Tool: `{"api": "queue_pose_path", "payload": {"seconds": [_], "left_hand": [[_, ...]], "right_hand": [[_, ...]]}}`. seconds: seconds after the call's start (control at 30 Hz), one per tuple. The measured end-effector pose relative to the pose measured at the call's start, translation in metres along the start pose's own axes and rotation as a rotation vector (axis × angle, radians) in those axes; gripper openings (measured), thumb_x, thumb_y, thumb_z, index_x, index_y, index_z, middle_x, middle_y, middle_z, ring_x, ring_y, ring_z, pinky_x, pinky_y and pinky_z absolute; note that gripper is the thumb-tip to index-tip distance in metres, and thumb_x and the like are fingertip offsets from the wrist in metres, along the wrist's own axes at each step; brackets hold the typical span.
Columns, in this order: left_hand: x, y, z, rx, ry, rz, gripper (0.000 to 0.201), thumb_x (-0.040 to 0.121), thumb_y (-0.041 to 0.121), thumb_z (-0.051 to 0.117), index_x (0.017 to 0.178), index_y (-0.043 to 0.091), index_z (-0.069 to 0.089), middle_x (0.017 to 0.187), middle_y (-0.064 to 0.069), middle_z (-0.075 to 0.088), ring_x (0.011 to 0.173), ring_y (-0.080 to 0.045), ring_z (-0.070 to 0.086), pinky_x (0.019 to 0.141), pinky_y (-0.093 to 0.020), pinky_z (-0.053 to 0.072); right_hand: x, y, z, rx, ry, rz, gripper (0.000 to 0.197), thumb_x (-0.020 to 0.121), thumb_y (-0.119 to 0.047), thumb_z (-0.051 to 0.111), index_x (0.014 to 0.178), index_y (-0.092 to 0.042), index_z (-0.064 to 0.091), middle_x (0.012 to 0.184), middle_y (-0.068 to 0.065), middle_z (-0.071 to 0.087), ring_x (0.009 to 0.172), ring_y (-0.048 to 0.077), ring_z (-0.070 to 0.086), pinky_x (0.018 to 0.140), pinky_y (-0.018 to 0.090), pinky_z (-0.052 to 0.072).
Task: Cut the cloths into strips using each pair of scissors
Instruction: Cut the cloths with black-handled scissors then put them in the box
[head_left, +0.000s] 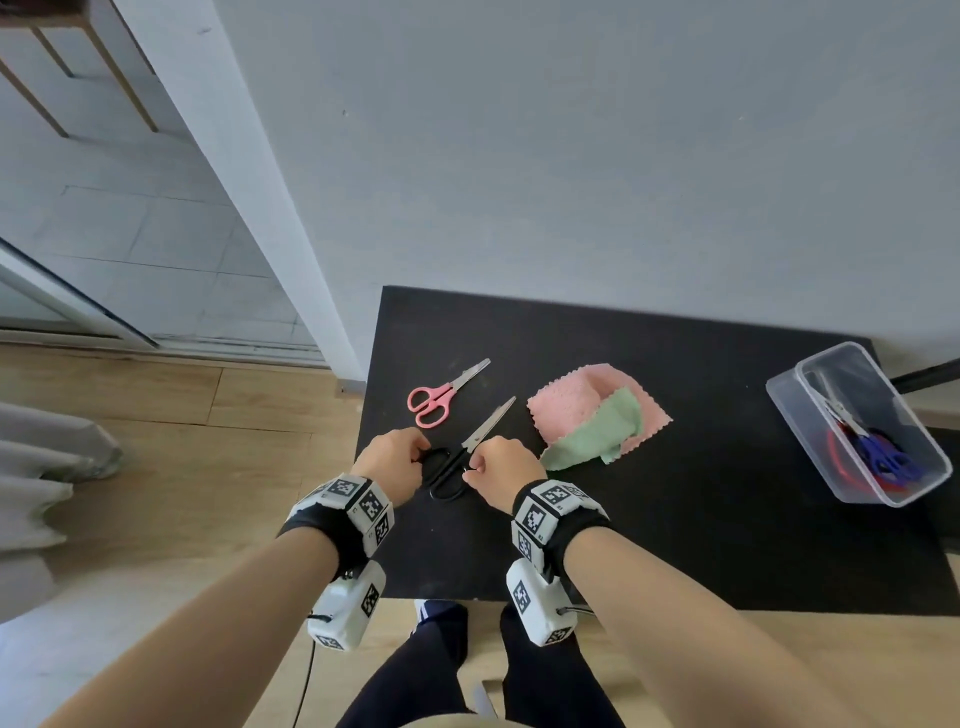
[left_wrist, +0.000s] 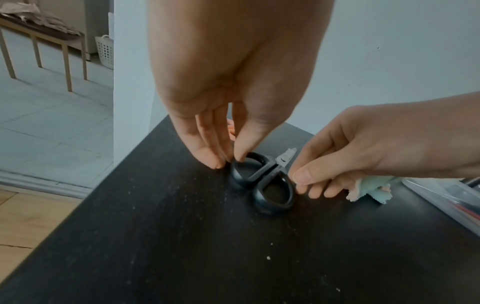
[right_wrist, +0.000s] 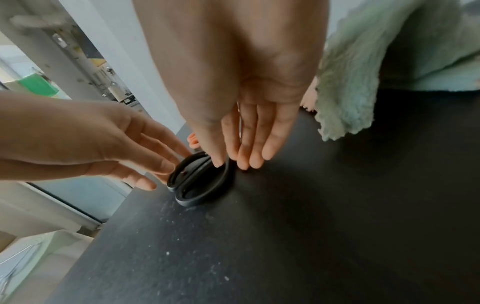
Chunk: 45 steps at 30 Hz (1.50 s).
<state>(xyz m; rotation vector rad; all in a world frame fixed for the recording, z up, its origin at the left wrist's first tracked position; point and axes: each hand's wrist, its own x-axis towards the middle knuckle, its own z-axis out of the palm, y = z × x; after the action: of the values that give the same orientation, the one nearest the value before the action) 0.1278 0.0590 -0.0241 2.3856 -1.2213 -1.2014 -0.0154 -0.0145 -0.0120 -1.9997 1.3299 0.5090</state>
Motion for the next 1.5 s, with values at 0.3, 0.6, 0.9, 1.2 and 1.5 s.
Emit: {"api": "queue_pose_path", "payload": {"seconds": [0.3,0.6,0.9,1.2,1.5], "left_hand": [[0.008,0.001,0.011,-0.103,-0.056,-0.058,0.023,0.089,0.005,0.056,0.109,0.010,0.064,0.099,-0.008,0.065,0.090,-0.022,0.065,0.083,-0.031,0.053],[0.001,0.016,-0.001,-0.455,-0.133,-0.009,0.019,0.090,-0.009,0.048,0.088,0.010,0.050,0.073,-0.006,0.060,0.059,-0.013,0.059,0.065,-0.028,0.056],[-0.011,0.059,-0.024,-0.849,-0.201,0.071,0.018,0.085,0.002,0.067,0.104,0.000,0.065,0.079,-0.018,0.066,0.079,-0.027,0.065,0.084,-0.041,0.056],[-0.024,0.089,-0.044,-0.812,-0.262,0.158,0.025,0.080,-0.008,0.068,0.104,-0.002,0.064,0.087,-0.013,0.072,0.072,-0.018,0.069,0.063,-0.032,0.059],[-0.025,0.113,-0.065,-0.745,-0.339,0.212,0.021,0.084,-0.011,0.061,0.102,-0.001,0.065,0.091,-0.018,0.069,0.066,-0.024,0.066,0.060,-0.028,0.058]], "right_hand": [[0.006,0.005,0.007,0.154,0.030,0.059,0.020,0.088,-0.030,0.064,0.098,-0.013,0.071,0.101,0.005,0.072,0.101,0.021,0.064,0.086,0.031,0.048],[-0.004,0.015,-0.005,0.759,0.019,-0.029,0.016,0.082,-0.006,0.071,0.092,0.003,0.062,0.080,0.017,0.068,0.074,0.026,0.069,0.081,0.046,0.058],[-0.030,0.029,-0.050,1.029,0.075,-0.103,0.022,0.082,0.007,0.066,0.103,0.011,0.065,0.077,0.015,0.068,0.062,0.009,0.068,0.068,0.023,0.059],[-0.053,0.040,-0.079,1.010,0.090,-0.149,0.019,0.084,0.001,0.067,0.102,0.007,0.066,0.074,0.008,0.070,0.064,0.010,0.069,0.071,0.023,0.059],[-0.074,0.055,-0.116,0.782,0.083,-0.220,0.012,0.084,-0.013,0.070,0.086,-0.002,0.073,0.079,0.003,0.070,0.070,0.010,0.069,0.079,0.024,0.057]]}}
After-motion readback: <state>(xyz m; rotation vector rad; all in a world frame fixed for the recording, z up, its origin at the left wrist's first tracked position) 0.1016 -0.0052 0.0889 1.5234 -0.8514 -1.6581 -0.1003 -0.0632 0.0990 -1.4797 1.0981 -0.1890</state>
